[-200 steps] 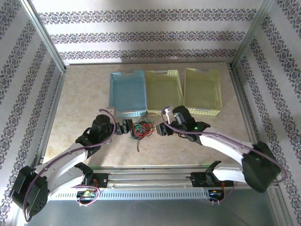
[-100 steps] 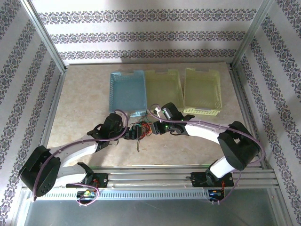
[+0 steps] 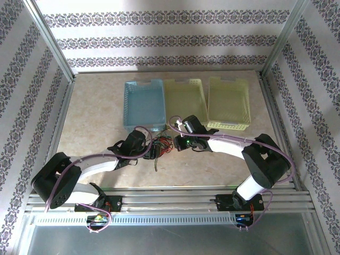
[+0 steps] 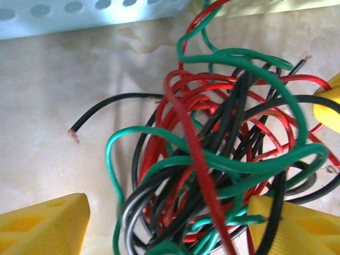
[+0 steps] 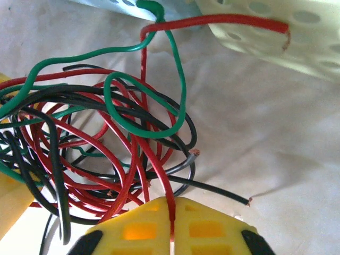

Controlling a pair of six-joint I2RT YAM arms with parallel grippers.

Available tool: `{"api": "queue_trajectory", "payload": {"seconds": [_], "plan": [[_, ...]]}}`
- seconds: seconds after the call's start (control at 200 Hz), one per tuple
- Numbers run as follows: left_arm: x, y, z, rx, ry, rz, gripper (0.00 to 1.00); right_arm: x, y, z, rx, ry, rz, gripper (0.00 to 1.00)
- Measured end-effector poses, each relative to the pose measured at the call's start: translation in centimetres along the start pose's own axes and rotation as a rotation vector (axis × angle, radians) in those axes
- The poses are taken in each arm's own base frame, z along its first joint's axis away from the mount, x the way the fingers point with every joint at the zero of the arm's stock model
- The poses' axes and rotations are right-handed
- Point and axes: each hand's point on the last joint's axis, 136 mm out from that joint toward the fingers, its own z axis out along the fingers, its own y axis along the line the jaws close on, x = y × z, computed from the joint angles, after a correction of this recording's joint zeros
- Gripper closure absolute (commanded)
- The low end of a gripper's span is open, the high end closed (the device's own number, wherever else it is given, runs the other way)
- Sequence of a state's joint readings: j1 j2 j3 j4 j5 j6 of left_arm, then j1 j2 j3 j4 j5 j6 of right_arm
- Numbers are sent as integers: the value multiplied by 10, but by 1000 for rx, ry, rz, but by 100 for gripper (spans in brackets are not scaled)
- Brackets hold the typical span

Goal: Untangle the cables

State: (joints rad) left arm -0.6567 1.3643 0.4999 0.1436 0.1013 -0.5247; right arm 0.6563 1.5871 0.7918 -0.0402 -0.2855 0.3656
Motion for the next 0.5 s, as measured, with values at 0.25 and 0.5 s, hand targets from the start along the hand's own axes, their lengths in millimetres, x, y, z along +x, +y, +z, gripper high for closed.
{"api": "queue_trajectory", "payload": {"seconds": [0.25, 0.5], "plan": [[-5, 7, 11, -57, -31, -35, 92, -9, -6, -8, 44, -62, 16, 100], [-9, 6, 15, -72, -45, -55, 100, -23, -12, -53, 145, -242, 31, 100]]}}
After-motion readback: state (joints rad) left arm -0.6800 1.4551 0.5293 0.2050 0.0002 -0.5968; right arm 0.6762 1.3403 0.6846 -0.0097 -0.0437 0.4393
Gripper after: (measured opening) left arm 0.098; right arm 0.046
